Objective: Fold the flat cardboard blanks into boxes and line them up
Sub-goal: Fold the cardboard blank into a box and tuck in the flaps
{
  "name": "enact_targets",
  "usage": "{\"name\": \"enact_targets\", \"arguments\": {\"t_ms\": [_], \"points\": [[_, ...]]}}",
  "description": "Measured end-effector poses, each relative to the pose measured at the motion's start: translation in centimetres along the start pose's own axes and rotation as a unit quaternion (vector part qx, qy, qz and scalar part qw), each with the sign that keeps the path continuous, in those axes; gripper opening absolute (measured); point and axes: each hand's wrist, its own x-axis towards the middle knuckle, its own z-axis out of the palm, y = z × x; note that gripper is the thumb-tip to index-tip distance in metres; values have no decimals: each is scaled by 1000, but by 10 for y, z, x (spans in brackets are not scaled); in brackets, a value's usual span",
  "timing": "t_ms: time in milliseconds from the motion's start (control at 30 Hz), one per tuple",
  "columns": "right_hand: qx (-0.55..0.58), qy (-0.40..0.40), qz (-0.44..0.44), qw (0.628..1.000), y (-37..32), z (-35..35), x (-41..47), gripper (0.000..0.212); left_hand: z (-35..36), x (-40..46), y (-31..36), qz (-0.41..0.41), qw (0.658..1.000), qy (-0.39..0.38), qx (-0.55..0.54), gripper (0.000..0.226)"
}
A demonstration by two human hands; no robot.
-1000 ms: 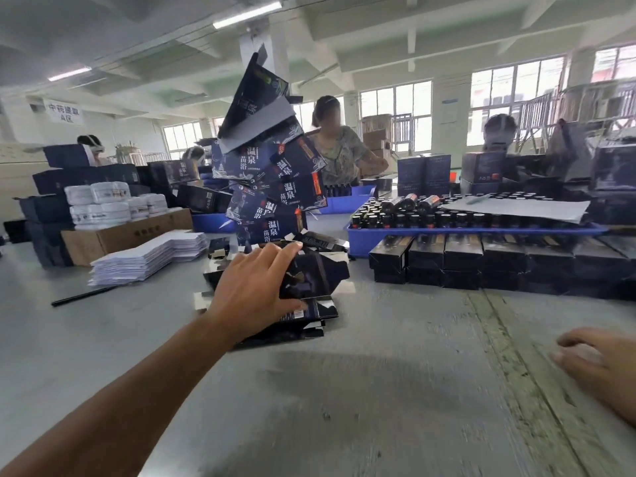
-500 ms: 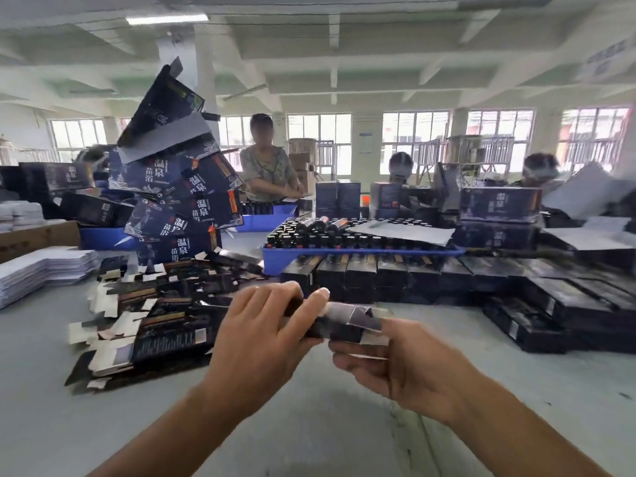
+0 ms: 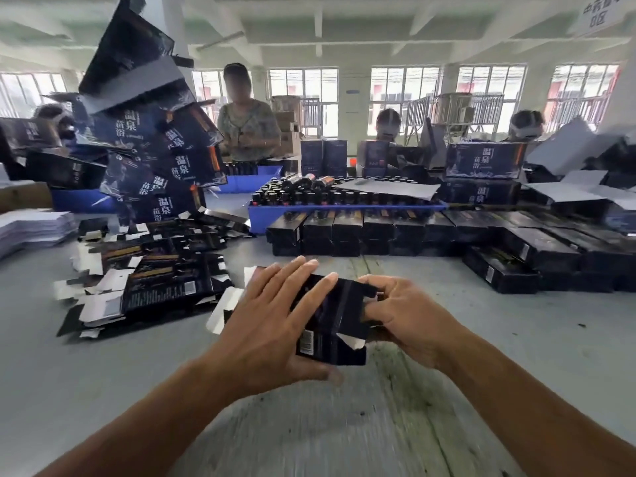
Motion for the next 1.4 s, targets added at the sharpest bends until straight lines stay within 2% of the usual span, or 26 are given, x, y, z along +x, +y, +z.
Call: {"name": "enact_targets", "arguments": {"t_ms": [133, 300, 400, 500, 667, 767, 833, 933, 967, 1067, 1267, 1400], "points": [[27, -12, 18, 999, 0, 3, -2, 15, -1, 0, -4, 2, 1000, 22, 18, 124], [67, -67, 67, 993, 5, -6, 1, 25, -5, 1, 2, 0, 999, 28, 36, 118], [49, -57, 81, 994, 11, -5, 5, 34, -7, -1, 3, -9, 999, 15, 30, 113], [33, -4, 52, 998, 16, 2, 9, 33, -9, -2, -1, -28, 999, -5, 28, 110], [47, 65, -1, 997, 17, 9, 11, 53, -7, -5, 0, -75, 997, 7, 5, 95], [33, 120, -41, 991, 15, 12, 8, 52, -4, -5, 4, -86, 996, 12, -27, 88], [15, 145, -66, 987, 15, 14, 6, 42, -3, -4, 4, -76, 996, 21, -31, 83], [-53, 146, -96, 983, 17, 18, 5, 12, -2, -4, 2, -46, 999, 29, -5, 74], [-77, 135, -95, 983, 18, 19, 3, 9, -2, -4, 1, -39, 999, 30, 2, 71], [-104, 105, -100, 984, 16, 24, -1, 20, -3, -5, 1, -29, 999, 23, 19, 65], [-141, 146, -181, 962, 11, 22, -2, 30, -7, -3, 2, -38, 999, 17, -31, 60], [-194, 148, -205, 948, 11, 26, -3, 34, -8, -5, 0, -50, 997, 32, -49, 59]]}}
